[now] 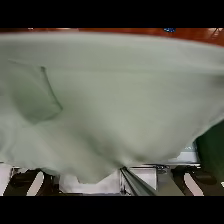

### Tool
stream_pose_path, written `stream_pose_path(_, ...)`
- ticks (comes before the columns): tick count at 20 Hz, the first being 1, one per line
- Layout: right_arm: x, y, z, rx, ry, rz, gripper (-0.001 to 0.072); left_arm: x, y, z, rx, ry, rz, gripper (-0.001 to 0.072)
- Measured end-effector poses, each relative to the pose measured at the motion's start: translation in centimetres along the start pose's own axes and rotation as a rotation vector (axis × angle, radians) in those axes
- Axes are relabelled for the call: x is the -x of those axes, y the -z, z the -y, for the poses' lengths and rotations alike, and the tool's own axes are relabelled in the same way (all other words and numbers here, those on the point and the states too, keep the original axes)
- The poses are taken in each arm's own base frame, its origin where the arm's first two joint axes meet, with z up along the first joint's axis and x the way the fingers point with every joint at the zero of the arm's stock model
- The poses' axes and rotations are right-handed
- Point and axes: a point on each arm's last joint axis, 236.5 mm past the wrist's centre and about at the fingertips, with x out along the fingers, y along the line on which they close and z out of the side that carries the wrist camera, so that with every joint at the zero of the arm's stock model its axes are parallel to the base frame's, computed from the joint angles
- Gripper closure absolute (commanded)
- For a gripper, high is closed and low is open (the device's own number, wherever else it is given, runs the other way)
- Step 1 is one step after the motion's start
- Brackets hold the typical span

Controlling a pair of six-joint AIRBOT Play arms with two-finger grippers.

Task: Fold the shirts.

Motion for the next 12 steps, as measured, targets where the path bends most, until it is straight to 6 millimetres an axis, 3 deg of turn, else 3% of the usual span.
stream_pose_path(5, -13.5, 4.0, 2.9, -0.076, -0.015, -0.213, 0.0687, -14.7, 8.6, 1.6, 0.100, 0.073, -0.330, 0.0691)
stream_pose_path(9, -25.0, 6.1, 4.5, -0.147, -0.058, -0.319, 0.0687, -26.3, 14.1, 3.7, 0.218, 0.143, -0.492, 0.0691)
stream_pose_path(12, -32.9, 6.9, 5.9, -0.182, -0.077, -0.349, 0.0687, -33.5, 17.8, 4.6, 0.287, 0.161, -0.587, 0.0691)
